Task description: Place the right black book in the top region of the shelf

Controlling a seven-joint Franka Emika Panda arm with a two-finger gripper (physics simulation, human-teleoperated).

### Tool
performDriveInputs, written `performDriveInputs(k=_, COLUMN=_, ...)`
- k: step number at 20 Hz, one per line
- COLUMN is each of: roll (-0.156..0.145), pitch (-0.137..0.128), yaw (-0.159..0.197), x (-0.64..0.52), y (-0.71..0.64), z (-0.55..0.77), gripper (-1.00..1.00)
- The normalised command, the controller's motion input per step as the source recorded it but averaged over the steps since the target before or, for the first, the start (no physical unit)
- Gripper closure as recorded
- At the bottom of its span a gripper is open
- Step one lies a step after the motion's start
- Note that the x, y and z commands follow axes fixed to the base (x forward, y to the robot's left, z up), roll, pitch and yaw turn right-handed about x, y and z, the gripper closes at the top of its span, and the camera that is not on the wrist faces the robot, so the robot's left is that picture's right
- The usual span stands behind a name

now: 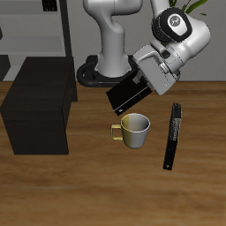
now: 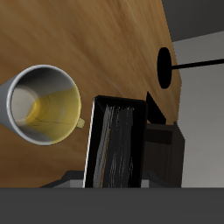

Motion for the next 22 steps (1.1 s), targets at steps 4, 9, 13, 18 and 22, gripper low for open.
performDriveInputs(k=4, roll=-0.029, pitch=0.017, yaw=0.003, x=0.0, y=-0.17, z=-0.16, gripper=1.0)
performDriveInputs(k=9, roll=-0.002, pitch=0.039, yaw=-0.002, x=0.01, y=-0.06, z=-0.14, gripper=1.0)
performDriveInputs(k=13, roll=-0.014, pitch=0.019, yaw=0.003, x=-0.01, y=-0.1, z=-0.11, gripper=1.0)
performDriveInputs(k=18, roll=-0.039, pitch=0.013, yaw=-0.005, x=-0.02, y=-0.2, z=-0.06, gripper=1.0)
performDriveInputs(k=22, roll=-0.036, pitch=0.039, yaw=-0.017, x=0.01, y=-0.31, z=-0.05, gripper=1.0)
